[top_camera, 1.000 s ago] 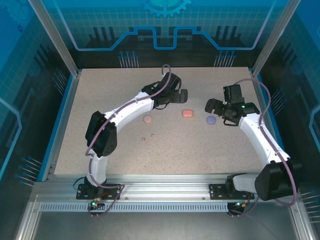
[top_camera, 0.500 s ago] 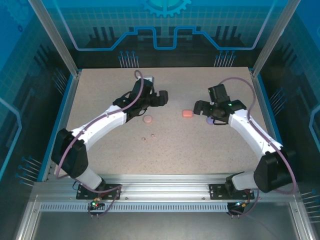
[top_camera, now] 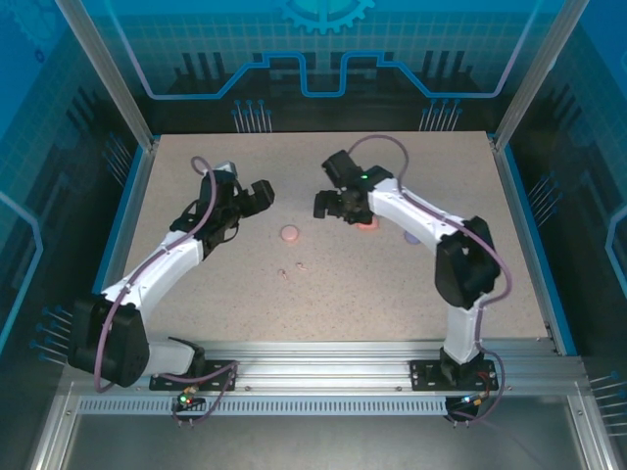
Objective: Insert the wireless bluetooth earbuds into the charging case
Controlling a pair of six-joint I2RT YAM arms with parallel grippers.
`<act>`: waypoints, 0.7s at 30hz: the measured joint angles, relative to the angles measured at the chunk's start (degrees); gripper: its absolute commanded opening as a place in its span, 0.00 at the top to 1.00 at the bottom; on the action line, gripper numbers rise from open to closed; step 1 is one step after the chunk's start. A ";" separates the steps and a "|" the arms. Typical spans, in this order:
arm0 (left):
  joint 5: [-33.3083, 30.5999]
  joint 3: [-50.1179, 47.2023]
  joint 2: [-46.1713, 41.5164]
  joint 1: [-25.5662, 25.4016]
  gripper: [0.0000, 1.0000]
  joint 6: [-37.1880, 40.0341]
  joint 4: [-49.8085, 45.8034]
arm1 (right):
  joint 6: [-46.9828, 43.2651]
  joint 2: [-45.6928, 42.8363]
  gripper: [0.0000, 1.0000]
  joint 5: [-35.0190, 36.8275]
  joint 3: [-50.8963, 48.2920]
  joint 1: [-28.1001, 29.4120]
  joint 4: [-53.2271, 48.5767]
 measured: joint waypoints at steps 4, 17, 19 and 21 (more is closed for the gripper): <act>1.68 -1.64 -1.14 3.72 0.01 -2.45 0.79 | 5.84 9.14 0.08 0.46 10.08 3.76 -4.57; 7.30 -5.20 -2.01 9.35 0.01 -8.28 2.58 | 16.74 32.15 0.09 6.40 40.59 10.62 -19.12; 7.91 -5.53 -2.10 9.70 0.01 -9.01 2.80 | 16.98 33.16 0.09 7.15 40.92 10.86 -19.63; 8.52 -5.77 -2.23 9.94 0.01 -9.42 2.95 | 16.96 34.27 0.10 7.56 41.72 10.95 -20.20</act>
